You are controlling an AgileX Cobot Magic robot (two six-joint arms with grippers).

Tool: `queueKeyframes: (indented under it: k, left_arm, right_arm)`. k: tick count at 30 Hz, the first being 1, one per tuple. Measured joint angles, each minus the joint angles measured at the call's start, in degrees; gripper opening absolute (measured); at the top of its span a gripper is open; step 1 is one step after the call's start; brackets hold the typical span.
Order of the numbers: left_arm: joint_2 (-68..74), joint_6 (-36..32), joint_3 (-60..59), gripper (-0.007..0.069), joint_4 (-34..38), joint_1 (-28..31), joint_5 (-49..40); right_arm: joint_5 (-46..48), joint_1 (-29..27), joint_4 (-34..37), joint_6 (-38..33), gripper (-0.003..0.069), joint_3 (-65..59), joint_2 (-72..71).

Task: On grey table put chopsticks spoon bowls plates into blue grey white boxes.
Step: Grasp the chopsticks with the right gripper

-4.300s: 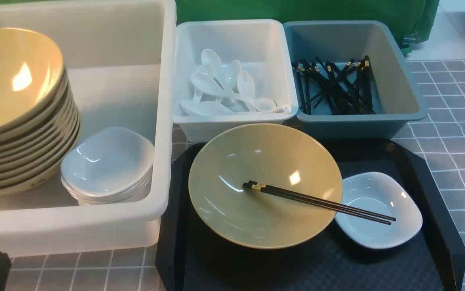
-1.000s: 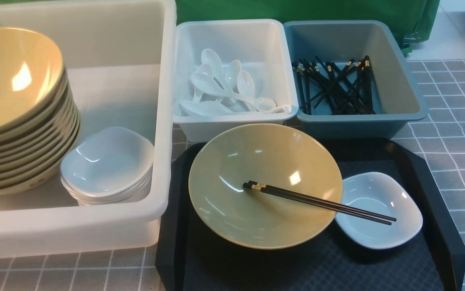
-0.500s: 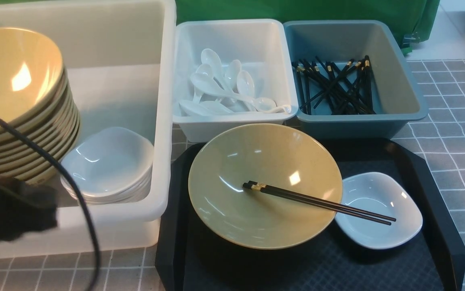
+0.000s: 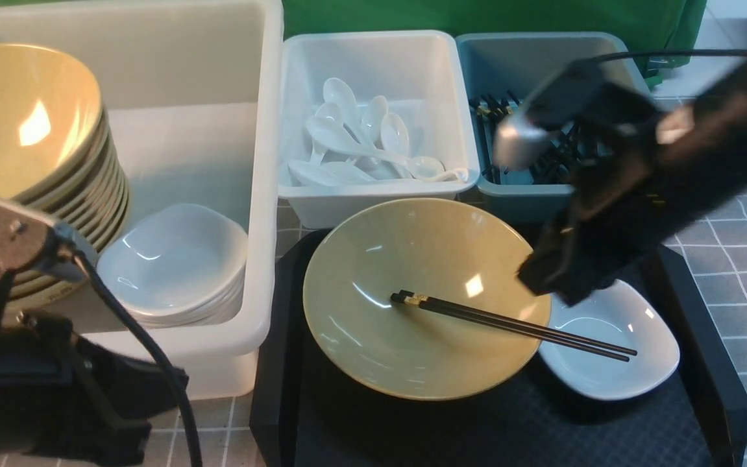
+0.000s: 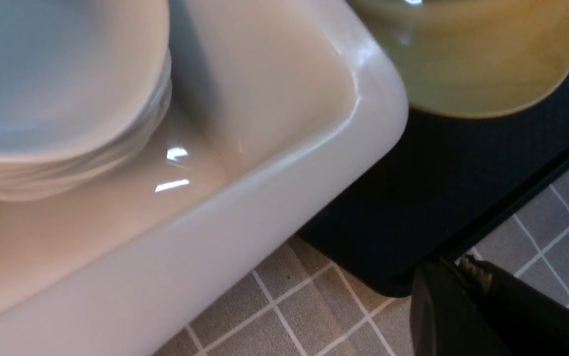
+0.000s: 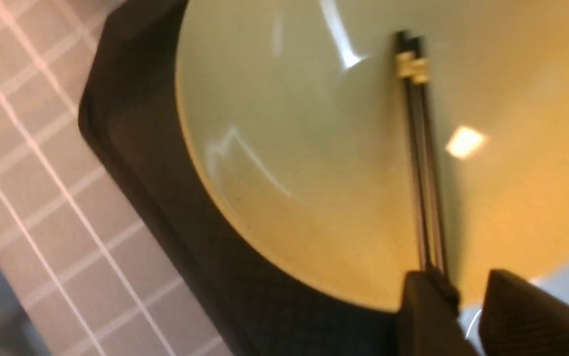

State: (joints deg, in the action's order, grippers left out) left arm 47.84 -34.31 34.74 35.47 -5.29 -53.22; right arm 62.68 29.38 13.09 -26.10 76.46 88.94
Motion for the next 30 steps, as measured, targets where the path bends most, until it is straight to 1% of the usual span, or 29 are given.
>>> queueKeyframes:
  k: [3,5,7,9,22,28,29,30]
  left_arm:
    - [0.00,0.00,-4.16,-0.0008,0.14,0.00,4.08]
    - [0.00,0.00,-5.82,-0.0008,0.30,0.00,6.43]
    - [0.00,0.00,-6.29,-0.0008,1.00,0.00,8.12]
    - [0.00,0.00,-6.33,-0.0008,1.83,0.00,9.46]
    - [0.00,-0.06,-6.40,-0.0008,3.51,0.00,11.26]
    - [0.00,-0.06,-6.40,-0.0008,3.87,0.00,11.37]
    - [0.00,-0.06,-6.40,-0.0008,3.92,0.00,11.37]
    - [0.00,-0.06,-6.40,-0.0008,3.92,0.00,11.37]
  right_arm:
    - [4.96,4.52,-8.74,4.22,0.0363,7.48,7.06]
    - [6.64,6.39,-12.36,5.81,0.0426,11.75,10.38]
    - [7.07,7.96,-14.15,6.61,0.0467,14.73,13.58]
    - [7.07,8.90,-14.61,6.79,0.0485,16.59,15.74]
    - [7.08,9.47,-16.71,6.74,0.0491,17.83,25.44]
    - [7.04,9.47,-16.77,6.61,0.0438,17.89,26.93]
    - [7.04,9.47,-16.77,6.57,0.0402,17.89,27.07]
    - [7.04,9.47,-16.77,6.57,0.0398,17.89,27.06]
